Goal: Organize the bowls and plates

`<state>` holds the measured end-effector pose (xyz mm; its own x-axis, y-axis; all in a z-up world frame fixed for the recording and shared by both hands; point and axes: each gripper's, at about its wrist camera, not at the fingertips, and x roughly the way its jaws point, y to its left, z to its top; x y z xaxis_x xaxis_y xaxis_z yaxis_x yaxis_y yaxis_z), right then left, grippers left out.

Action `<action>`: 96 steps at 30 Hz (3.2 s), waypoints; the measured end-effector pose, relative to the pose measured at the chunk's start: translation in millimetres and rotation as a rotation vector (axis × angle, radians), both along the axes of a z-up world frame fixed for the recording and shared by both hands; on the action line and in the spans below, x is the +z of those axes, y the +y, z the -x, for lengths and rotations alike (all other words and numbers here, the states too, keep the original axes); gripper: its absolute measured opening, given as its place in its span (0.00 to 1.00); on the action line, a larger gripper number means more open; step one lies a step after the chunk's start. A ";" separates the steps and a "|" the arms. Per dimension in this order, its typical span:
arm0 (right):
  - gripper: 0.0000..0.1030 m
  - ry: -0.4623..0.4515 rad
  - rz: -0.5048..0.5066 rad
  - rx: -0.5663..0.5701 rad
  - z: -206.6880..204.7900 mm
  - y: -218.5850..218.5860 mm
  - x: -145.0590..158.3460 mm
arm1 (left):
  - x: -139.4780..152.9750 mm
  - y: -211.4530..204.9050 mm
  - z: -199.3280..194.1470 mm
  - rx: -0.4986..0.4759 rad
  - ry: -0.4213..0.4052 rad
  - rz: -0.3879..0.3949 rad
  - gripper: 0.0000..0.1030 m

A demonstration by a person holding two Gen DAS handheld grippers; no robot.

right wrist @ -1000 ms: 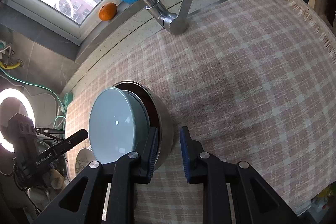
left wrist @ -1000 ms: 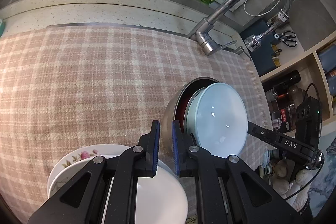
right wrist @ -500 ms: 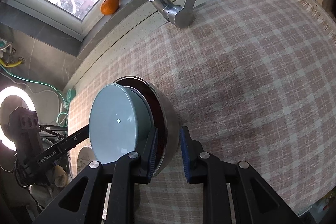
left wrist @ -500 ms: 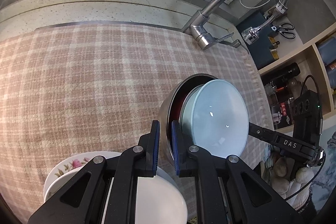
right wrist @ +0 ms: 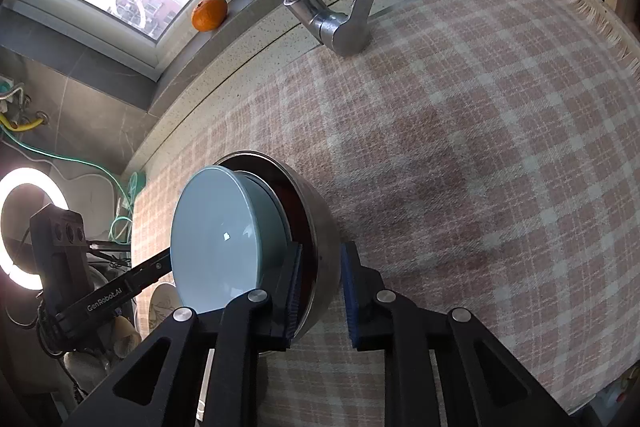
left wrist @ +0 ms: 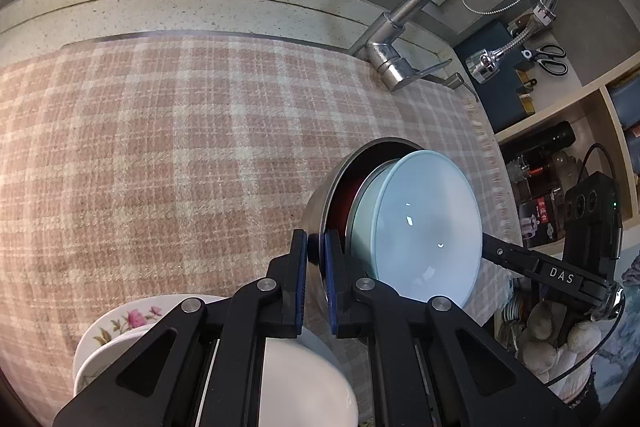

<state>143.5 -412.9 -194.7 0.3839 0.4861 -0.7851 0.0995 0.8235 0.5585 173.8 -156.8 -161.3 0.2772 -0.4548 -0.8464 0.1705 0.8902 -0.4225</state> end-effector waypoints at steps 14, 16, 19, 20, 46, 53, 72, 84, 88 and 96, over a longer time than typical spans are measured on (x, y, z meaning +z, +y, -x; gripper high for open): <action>0.09 0.036 -0.009 0.014 -7.2 6.1 -9.6 | -1.9 0.2 -1.6 0.006 0.003 0.001 0.07; 0.09 0.038 -0.008 0.012 -7.7 6.1 -9.6 | -1.9 0.3 -1.6 0.006 0.003 0.000 0.07; 0.09 0.041 -0.007 0.012 -8.9 5.9 -9.6 | -2.2 0.2 -1.6 0.007 0.002 -0.005 0.07; 0.09 0.041 -0.007 0.012 -9.0 5.7 -9.6 | -2.1 -0.2 -1.4 0.005 0.000 -0.008 0.07; 0.08 0.030 -0.006 0.010 -5.6 7.5 10.2 | 17.6 3.5 10.0 0.039 -0.018 -0.006 0.06; 0.08 0.009 -0.011 0.024 1.0 12.4 29.0 | 35.6 9.2 16.6 0.047 -0.053 -0.005 0.06; 0.09 -0.026 -0.022 0.085 26.4 47.5 61.2 | 64.0 42.0 54.1 0.094 -0.108 -0.020 0.06; 0.09 -0.026 -0.023 0.143 46.6 85.1 62.4 | 67.3 75.9 82.9 0.147 -0.110 -0.031 0.06; 0.09 -0.016 -0.028 0.159 53.2 98.1 57.7 | 65.5 87.5 91.9 0.162 -0.106 -0.041 0.06; 0.09 0.003 -0.028 0.188 65.1 120.2 50.3 | 61.6 104.9 106.9 0.183 -0.094 -0.052 0.06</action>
<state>78.5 -292.7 -144.4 0.2826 0.5703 -0.7713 -0.0529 0.8122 0.5810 66.9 -51.9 -99.8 0.4301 -0.3455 -0.8341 0.0402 0.9303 -0.3646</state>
